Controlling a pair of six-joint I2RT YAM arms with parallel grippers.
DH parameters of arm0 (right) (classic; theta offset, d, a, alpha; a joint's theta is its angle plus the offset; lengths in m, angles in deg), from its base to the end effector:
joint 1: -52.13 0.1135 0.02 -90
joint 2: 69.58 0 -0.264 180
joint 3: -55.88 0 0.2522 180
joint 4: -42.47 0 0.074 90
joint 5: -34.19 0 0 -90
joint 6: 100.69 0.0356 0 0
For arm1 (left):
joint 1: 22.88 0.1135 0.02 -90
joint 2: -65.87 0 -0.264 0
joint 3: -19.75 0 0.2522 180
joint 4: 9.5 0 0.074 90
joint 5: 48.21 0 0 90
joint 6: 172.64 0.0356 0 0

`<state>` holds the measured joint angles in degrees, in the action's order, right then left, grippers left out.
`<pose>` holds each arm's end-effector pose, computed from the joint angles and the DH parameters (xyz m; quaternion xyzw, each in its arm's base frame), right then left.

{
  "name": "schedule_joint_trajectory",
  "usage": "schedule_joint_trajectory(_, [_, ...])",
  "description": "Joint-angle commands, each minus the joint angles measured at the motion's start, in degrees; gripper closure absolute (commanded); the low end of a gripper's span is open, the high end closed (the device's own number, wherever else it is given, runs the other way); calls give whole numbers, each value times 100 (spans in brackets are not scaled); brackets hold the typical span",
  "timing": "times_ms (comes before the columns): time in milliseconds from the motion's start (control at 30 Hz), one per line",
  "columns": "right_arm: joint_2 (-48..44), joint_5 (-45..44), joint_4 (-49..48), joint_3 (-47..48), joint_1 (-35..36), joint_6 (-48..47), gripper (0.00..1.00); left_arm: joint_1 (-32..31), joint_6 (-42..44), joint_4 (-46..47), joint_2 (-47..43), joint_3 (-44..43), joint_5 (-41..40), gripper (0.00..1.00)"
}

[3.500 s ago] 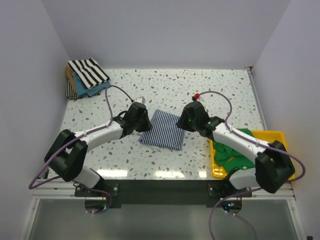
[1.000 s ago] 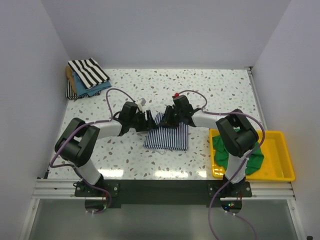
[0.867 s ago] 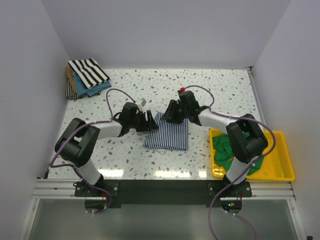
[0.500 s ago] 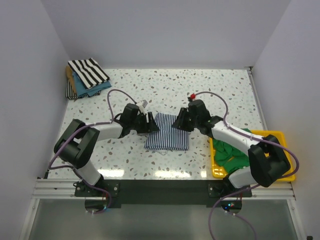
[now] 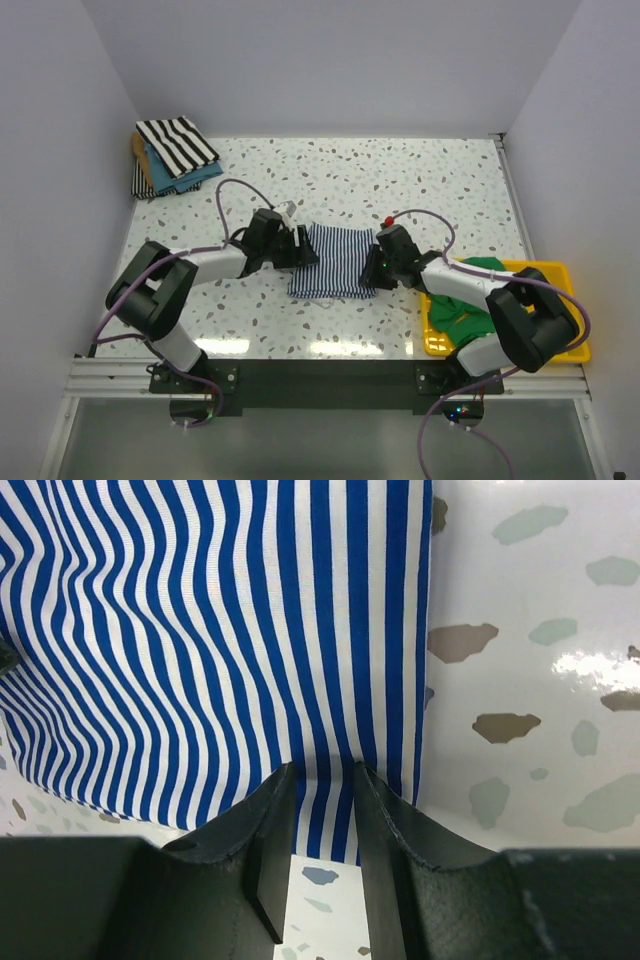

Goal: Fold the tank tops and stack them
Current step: Fold the tank top, then neatly place the folded tank top to the corner

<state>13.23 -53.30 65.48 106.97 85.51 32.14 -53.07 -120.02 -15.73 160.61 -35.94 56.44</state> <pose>0.2202 0.1470 0.1534 0.0719 0.9501 0.2033 0.2254 0.2669 -0.1657 0.1407 -0.0091 0.9185 -0.3078 0.2480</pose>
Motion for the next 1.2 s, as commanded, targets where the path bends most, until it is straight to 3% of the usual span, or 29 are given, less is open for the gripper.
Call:
schedule_joint_trajectory(0, [323,-198,-117,-242,28,-91,66,-153,205,-1395,695,361,-332,29])
schedule_joint_trajectory(233, [526,-154,-257,-243,28,-108,67,-250,65,-1403,880,291,-411,39])
schedule_joint_trajectory(433, [526,-101,-205,-190,28,-134,68,-259,65,-1876,757,-208,-990,71])
schedule_joint_trajectory(533, [395,-57,-65,-76,27,-196,60,-259,196,-2289,835,-769,-1455,100])
schedule_joint_trajectory(700, [-80,-57,330,459,28,-328,40,-198,521,-3125,1090,-1913,-3236,100])
schedule_joint_trajectory(933, [-90,-22,920,1417,28,-617,38,408,1295,-3442,2028,-3880,-4663,100])
schedule_joint_trajectory(1167, [209,180,876,1892,19,-706,38,1173,2014,-3407,3313,-6078,-4797,100])
